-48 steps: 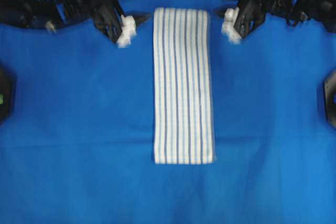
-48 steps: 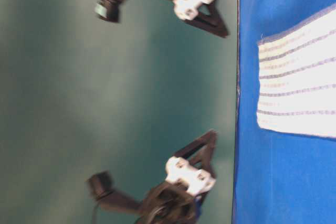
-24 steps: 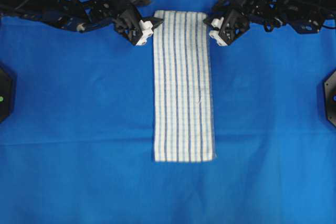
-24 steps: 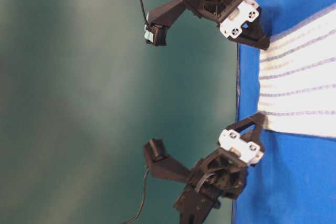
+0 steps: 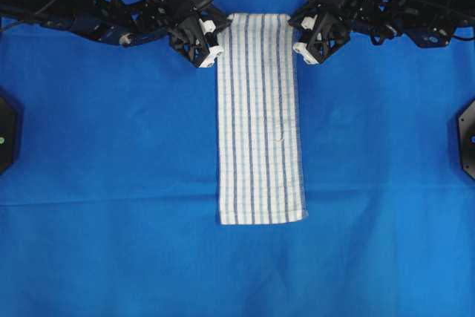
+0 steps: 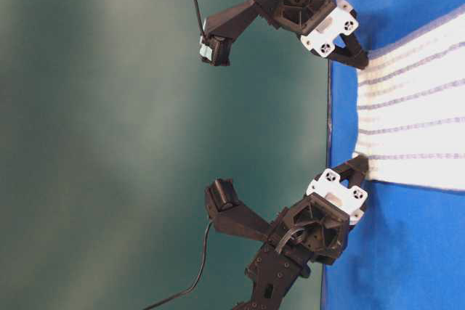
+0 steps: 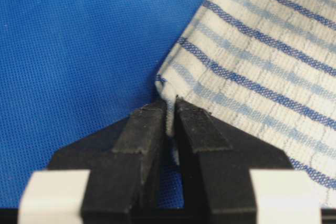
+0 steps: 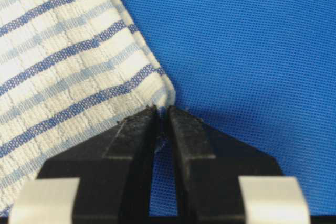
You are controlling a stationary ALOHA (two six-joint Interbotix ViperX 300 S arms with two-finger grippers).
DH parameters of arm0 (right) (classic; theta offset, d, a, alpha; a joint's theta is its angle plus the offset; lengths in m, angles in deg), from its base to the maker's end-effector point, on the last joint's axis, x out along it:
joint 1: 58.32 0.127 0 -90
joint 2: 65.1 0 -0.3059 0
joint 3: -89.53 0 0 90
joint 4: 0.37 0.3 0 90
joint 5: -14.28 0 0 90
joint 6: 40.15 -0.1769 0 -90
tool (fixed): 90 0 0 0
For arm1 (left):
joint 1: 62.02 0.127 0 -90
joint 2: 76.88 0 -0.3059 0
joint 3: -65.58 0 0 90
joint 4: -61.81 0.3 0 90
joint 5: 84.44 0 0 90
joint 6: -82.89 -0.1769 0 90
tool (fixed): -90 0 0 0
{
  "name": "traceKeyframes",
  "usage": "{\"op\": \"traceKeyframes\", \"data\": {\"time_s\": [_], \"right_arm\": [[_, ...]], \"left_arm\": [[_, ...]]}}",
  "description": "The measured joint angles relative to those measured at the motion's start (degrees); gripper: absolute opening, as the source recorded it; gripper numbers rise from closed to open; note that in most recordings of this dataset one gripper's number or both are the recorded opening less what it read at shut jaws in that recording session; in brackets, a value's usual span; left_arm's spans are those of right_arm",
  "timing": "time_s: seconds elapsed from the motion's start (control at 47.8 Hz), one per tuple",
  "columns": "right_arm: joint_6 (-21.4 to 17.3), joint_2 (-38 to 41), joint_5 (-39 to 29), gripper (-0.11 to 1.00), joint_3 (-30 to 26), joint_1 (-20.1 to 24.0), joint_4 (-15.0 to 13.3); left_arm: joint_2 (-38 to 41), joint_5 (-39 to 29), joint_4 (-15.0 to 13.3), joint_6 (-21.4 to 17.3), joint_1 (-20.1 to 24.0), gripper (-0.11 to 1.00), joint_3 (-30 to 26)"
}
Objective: Fold a vertical towel.
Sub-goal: 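Grasp the towel's top left and right corners with both grippers, then lift the top edge and fold it down toward the bottom edge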
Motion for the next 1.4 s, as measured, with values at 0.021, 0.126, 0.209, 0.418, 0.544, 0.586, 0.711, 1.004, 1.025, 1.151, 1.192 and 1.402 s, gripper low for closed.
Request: {"op": "traceKeyframes", "data": {"time_s": [0.021,0.126,0.209,0.418,0.544,0.586,0.711,1.004,1.025,1.151,1.192,1.402], "right_arm": [[-0.1,0.0,0.0,0.11,-0.1,0.0,0.0],[0.0,0.0,0.2,0.11,-0.1,-0.1,0.0],[-0.1,-0.2,0.5,0.11,-0.1,-0.3,0.0],[0.0,-2.7,0.6,0.11,-1.0,-3.2,0.0],[1.0,-4.0,0.6,0.11,-1.8,-4.9,0.0],[1.4,-4.3,0.6,0.11,-1.9,-5.2,0.0],[3.0,-4.9,0.3,0.11,-2.5,-5.6,0.0],[3.3,-9.8,-3.5,0.11,-2.6,-5.4,0.0],[3.3,-10.5,-3.8,0.11,-2.5,-5.3,0.1],[3.3,-15.4,-4.7,0.11,-0.5,-2.7,0.0],[3.3,-16.9,-4.8,0.11,0.2,-1.7,0.0],[3.2,-23.5,-5.6,0.11,4.9,5.1,0.1]], "left_arm": [[0.0,0.0,-0.1,-0.1,0.0,0.05,0.0],[-0.1,0.0,-0.1,-1.2,0.1,0.05,-0.1],[-0.4,-0.2,-0.1,-2.2,0.8,0.05,-0.4],[-3.3,-0.7,-0.1,-4.4,4.1,0.05,-1.5],[-4.7,-1.2,0.0,-5.3,5.4,0.05,-2.1],[-4.9,-1.3,-0.1,-5.4,5.5,0.05,-2.3],[-5.2,-1.6,-0.1,-5.4,5.6,0.05,-2.3],[-10.1,-2.0,-0.1,-5.5,4.1,0.05,-0.8],[-10.7,-2.2,0.0,-5.5,3.8,0.05,-0.5],[-15.0,-3.6,-0.1,-6.0,0.8,0.05,2.0],[-16.4,-3.9,-0.1,-6.0,-0.1,0.05,2.8],[-21.7,-4.4,-0.1,-6.1,-6.8,0.05,7.6]]}}
